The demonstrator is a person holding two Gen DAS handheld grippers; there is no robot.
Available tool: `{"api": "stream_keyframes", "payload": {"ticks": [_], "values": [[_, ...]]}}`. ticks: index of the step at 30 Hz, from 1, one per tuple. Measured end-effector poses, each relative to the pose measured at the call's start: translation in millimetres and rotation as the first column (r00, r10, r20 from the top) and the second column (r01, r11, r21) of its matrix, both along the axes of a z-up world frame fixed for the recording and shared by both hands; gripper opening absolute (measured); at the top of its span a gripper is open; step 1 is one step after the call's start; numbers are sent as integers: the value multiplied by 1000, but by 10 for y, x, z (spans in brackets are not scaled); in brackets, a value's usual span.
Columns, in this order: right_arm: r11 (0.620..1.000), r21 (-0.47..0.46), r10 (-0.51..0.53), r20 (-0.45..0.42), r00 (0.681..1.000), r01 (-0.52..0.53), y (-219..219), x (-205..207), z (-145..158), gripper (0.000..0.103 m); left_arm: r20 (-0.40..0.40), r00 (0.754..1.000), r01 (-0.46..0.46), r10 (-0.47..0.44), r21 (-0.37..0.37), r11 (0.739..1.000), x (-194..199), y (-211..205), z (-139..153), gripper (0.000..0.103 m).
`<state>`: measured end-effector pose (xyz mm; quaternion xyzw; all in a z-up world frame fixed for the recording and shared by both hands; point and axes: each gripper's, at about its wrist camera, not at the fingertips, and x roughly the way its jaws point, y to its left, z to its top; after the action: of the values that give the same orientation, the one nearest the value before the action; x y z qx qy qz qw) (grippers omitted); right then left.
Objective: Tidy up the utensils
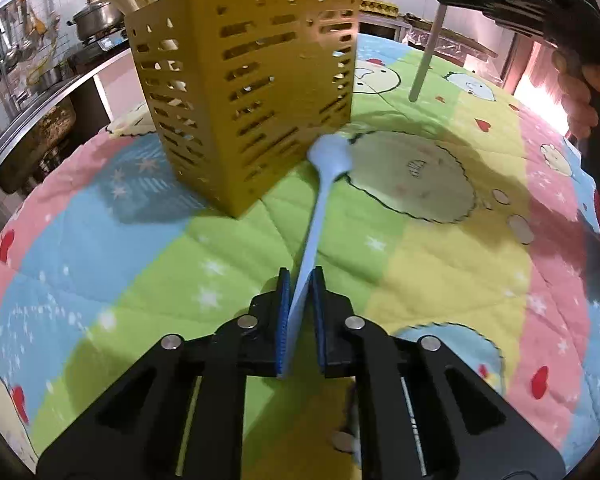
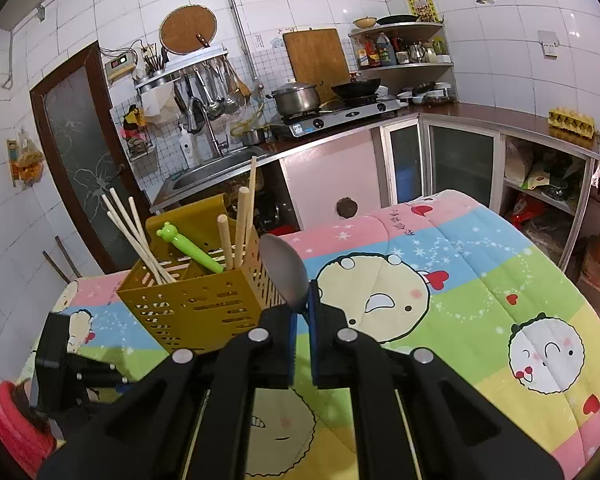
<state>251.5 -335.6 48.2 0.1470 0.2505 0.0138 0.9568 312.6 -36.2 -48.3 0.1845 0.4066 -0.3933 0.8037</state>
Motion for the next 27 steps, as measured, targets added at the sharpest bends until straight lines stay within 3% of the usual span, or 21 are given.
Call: {"api": "stream_keyframes", "payload": {"ticks": [5,12,21,27], "values": [[1000,4,10,21,1000,-10,44,-120,70,5,58,994,-92,95,-48,995,-303,70,134,7],[1000,22,12,53,999,-14,82,-273,173,5,110,968,-203,224,-170,964,-579,291,614,3],[999,27,39,105,994,-42,184,-432,371,5,102,942,-287,320,-255,924,-755,349,1162,3],[997,32,64,157,985,-69,257,-468,619,5,132,932,-286,336,-301,910,-887,313,1646,3]]}}
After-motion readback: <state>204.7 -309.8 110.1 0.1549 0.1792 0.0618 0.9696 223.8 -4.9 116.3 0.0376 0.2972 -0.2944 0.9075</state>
